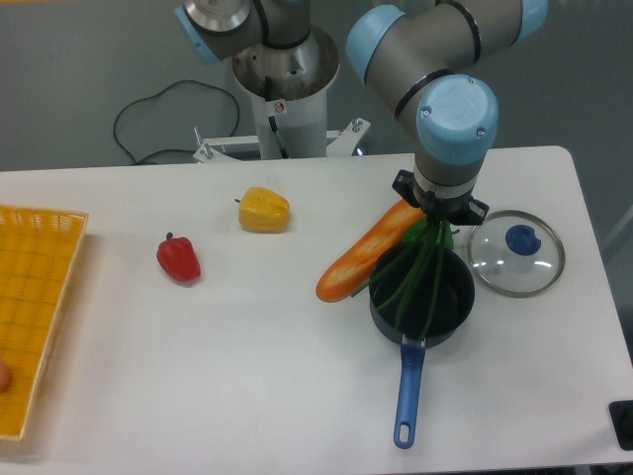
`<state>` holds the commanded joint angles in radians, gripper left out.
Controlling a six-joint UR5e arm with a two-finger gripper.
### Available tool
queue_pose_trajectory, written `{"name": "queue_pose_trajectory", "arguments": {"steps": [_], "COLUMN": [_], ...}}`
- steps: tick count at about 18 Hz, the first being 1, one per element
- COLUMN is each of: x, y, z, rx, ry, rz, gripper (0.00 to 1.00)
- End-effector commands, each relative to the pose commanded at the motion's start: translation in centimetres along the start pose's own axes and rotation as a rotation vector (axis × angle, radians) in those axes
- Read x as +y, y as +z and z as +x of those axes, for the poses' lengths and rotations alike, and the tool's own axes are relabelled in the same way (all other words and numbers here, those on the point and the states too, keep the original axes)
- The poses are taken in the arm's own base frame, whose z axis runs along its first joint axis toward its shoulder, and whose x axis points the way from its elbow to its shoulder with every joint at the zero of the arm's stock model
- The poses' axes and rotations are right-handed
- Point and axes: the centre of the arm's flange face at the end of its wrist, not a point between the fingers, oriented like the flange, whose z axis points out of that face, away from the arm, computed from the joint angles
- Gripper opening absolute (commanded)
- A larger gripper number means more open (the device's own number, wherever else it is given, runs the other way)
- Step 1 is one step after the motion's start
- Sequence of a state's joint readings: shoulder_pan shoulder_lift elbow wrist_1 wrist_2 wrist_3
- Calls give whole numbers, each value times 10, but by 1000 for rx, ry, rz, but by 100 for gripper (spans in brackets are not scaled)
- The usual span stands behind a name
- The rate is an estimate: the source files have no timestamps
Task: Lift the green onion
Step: 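Carry the green onions over the black saucepan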
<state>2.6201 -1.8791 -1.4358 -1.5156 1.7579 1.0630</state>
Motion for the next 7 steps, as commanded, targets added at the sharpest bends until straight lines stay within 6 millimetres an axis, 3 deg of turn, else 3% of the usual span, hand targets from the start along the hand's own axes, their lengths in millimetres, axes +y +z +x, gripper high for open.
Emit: {"name": "queue_pose_trajectory", "arguments": {"steps": [7], "x": [0], "y": [0], "z": [1], "rx": [4], "ry": [2], "rz": [3], "gripper": [17]}}
